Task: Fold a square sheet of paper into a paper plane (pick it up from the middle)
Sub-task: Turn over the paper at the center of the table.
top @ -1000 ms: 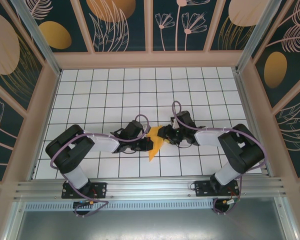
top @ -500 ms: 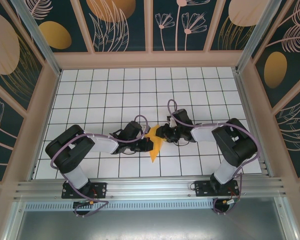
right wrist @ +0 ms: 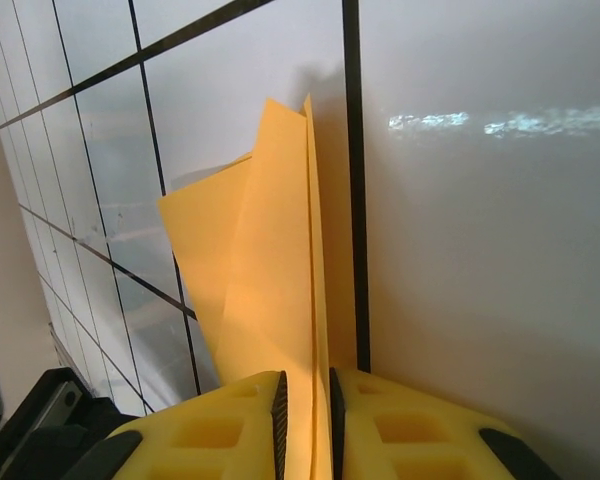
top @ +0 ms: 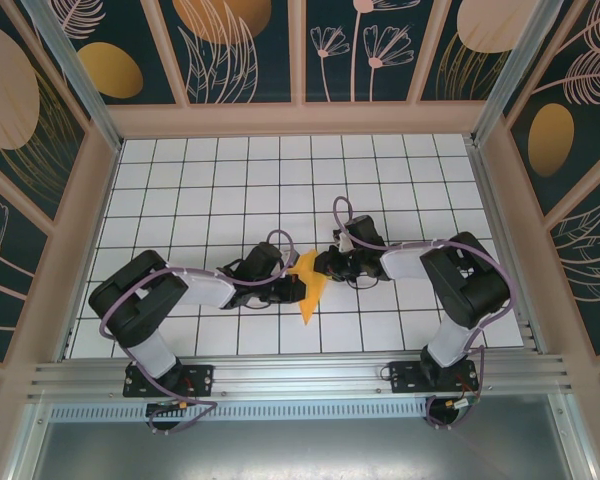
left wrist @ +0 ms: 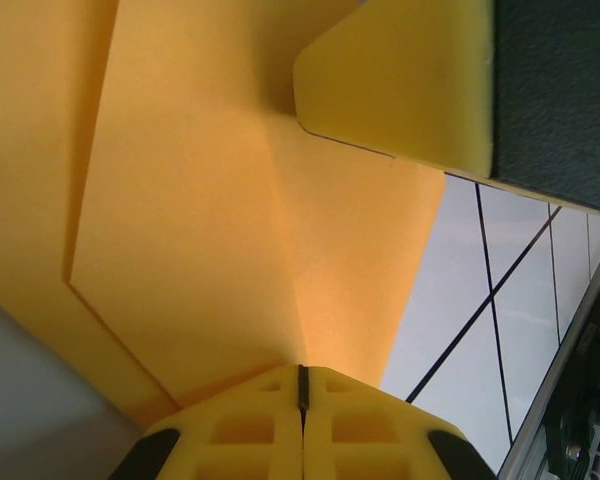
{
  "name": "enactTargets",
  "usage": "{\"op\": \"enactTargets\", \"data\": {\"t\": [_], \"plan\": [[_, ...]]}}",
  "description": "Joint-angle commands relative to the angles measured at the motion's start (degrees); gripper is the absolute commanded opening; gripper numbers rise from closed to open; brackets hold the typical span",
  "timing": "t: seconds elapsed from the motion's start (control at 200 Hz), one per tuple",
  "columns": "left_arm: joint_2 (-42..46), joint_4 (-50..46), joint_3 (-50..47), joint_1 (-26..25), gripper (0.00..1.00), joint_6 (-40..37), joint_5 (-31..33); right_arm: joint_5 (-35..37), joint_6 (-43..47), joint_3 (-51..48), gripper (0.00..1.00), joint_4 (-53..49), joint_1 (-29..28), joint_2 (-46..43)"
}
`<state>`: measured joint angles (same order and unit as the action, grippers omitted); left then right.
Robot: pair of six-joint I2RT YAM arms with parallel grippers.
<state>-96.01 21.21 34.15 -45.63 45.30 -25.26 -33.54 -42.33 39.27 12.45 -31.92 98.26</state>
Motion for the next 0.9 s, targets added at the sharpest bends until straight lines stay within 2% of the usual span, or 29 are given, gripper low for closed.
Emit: {"op": "enactTargets", "data": {"t": [0.0,0.25,0.46,0.67,0.891], "plan": [[3.28,0.06,-0.4,0.78,0.1,-0.25,1.69,-1.42,1.13,1.18,0.21,-0.93,0.26,0.63],[4.76,-3.52,0.39,1.46,0.13,-2.06,5.39,-1.54,1.22,0.94,0.22,-1.0,0.28,0.4],[2.28,-6.82,1.31,1.73,0.07,-2.76,9.23,-1.78,1.07,0.64,0.25,-0.72,0.28,0.08],[1.88,-4.59,-0.45,1.69,0.0,-2.19,8.39,-2.49,0.8,0.28,0.29,0.07,0.24,0.09],[0.7,-0.51,-2.54,1.78,0.0,-0.35,6.17,-3.64,0.67,0.71,0.34,0.85,-0.14,0.51]]}}
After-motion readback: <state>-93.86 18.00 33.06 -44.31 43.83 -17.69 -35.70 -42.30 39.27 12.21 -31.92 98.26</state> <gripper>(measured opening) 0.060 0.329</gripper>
